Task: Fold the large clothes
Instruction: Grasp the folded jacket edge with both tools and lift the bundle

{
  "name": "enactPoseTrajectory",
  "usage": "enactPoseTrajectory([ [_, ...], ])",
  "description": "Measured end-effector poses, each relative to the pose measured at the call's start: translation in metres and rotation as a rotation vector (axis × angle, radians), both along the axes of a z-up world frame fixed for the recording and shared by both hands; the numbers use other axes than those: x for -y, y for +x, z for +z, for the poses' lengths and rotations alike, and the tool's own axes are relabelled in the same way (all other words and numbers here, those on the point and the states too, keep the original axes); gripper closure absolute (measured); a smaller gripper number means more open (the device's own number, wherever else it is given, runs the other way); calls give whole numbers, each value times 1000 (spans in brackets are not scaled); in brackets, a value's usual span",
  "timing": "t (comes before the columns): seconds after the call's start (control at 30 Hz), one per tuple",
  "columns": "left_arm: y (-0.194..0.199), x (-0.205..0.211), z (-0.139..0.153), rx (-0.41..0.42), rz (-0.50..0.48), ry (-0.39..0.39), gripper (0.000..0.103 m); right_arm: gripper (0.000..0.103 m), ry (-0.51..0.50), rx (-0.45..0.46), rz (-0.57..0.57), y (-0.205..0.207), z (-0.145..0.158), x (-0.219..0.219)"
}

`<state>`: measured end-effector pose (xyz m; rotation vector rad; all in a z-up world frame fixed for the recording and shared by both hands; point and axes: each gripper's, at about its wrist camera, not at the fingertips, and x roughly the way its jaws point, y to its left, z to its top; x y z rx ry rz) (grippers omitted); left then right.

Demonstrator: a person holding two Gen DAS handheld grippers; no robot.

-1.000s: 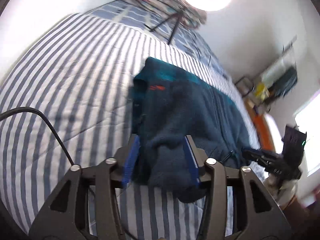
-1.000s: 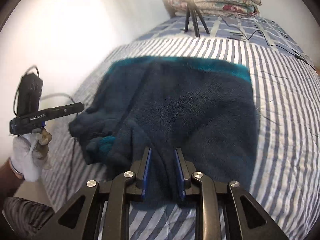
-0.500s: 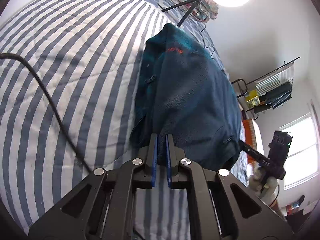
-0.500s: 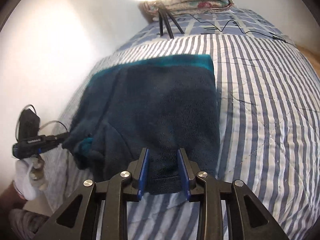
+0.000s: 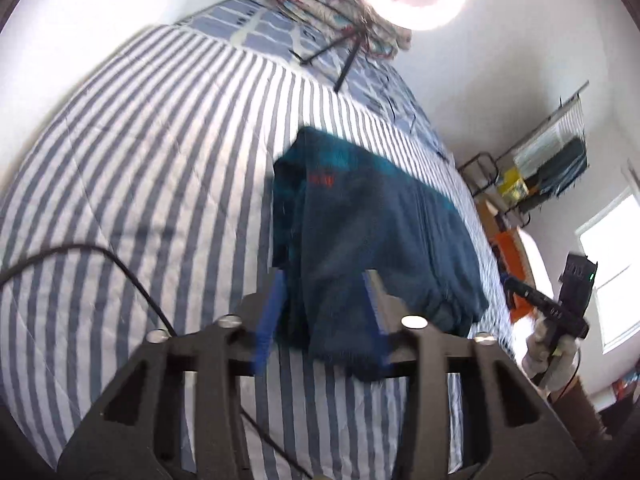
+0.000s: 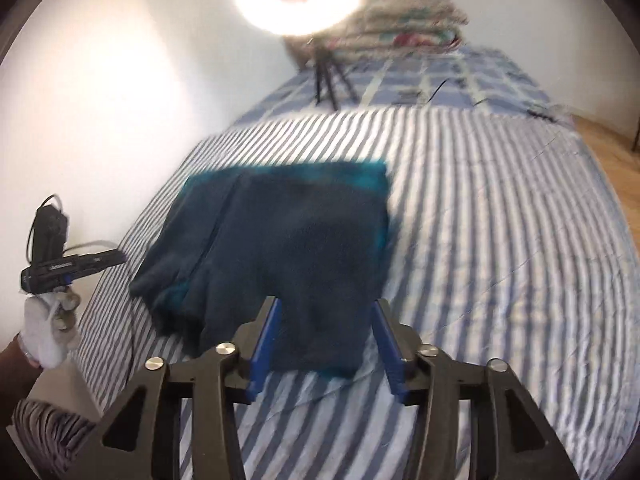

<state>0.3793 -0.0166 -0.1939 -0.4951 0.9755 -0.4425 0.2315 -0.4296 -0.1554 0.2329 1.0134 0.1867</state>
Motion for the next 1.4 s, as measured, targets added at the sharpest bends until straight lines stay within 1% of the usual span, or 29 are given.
enactPoseTrajectory([
  [0.03,8,-3,-1,-16,3,-31,44,48,6,1,2,4,0,2],
  [0.07,15,-6,-4,-34,10,-59,42,35,14,1,8,11,-2,5],
  [0.1,22,-8,-7,-48,16,-79,39,18,18,1,15,16,-5,8],
  [0.17,38,-11,-20,-99,32,-139,33,7,23,5,21,26,-11,12],
  [0.23,53,-14,-33,-150,47,-215,31,7,75,-21,9,36,-22,20],
  [0.3,66,-11,-43,-184,44,-274,31,7,154,-58,-22,45,-37,32],
  [0.37,73,-5,-45,-175,28,-258,31,7,204,-86,-60,53,-51,41],
  [0.4,75,1,-41,-149,35,-207,31,7,201,-90,-75,55,-54,43],
  [0.43,78,5,-33,-111,49,-153,31,9,169,-85,-92,58,-54,43],
  [0.47,81,10,-24,-68,57,-101,31,17,115,-57,-97,61,-49,41],
  [0.5,84,18,-13,-20,64,-30,31,25,82,-33,-90,64,-44,37],
  [0.53,88,27,-3,22,70,32,31,28,37,2,-77,68,-36,31],
  [0.6,94,49,18,107,35,116,31,43,-14,68,-38,79,-22,16],
  [0.63,99,61,25,130,12,163,33,48,-40,93,-14,88,-16,6],
  [0.7,111,92,33,151,-49,256,37,63,-70,106,28,108,-11,-12],
  [0.77,126,122,27,144,-118,359,37,65,-86,98,63,125,-11,-29],
  [0.8,130,134,20,147,-131,436,38,65,-104,85,83,133,-14,-38],
  [0.83,135,141,12,142,-136,492,38,65,-127,69,99,140,-18,-45],
  [0.87,139,145,2,135,-142,520,38,65,-155,47,113,146,-24,-52],
  [0.9,139,145,-5,132,-143,530,38,65,-184,18,126,152,-33,-59],
  [0.93,141,143,-12,127,-139,520,36,65,-209,-15,133,156,-43,-63],
  [1.0,146,133,-28,118,-121,446,35,65,-221,-64,129,158,-63,-65],
  [1.07,147,128,-38,126,-120,410,34,65,-214,-68,115,155,-77,-62],
  [1.17,146,125,-35,118,-122,393,34,65,-196,-71,109,152,-75,-57],
  [1.23,144,113,-22,97,-105,334,34,66,-139,-76,89,154,-63,-46],
  [1.27,141,103,-15,89,-84,288,34,65,-104,-65,70,150,-56,-40],
  [1.33,129,78,-2,90,-44,178,33,56,-30,-24,29,133,-39,-21],
  [1.37,125,63,0,73,-12,124,32,39,-2,-6,7,122,-34,-11],
  [1.4,122,50,-1,51,5,70,25,23,23,6,-11,114,-32,-3],
])
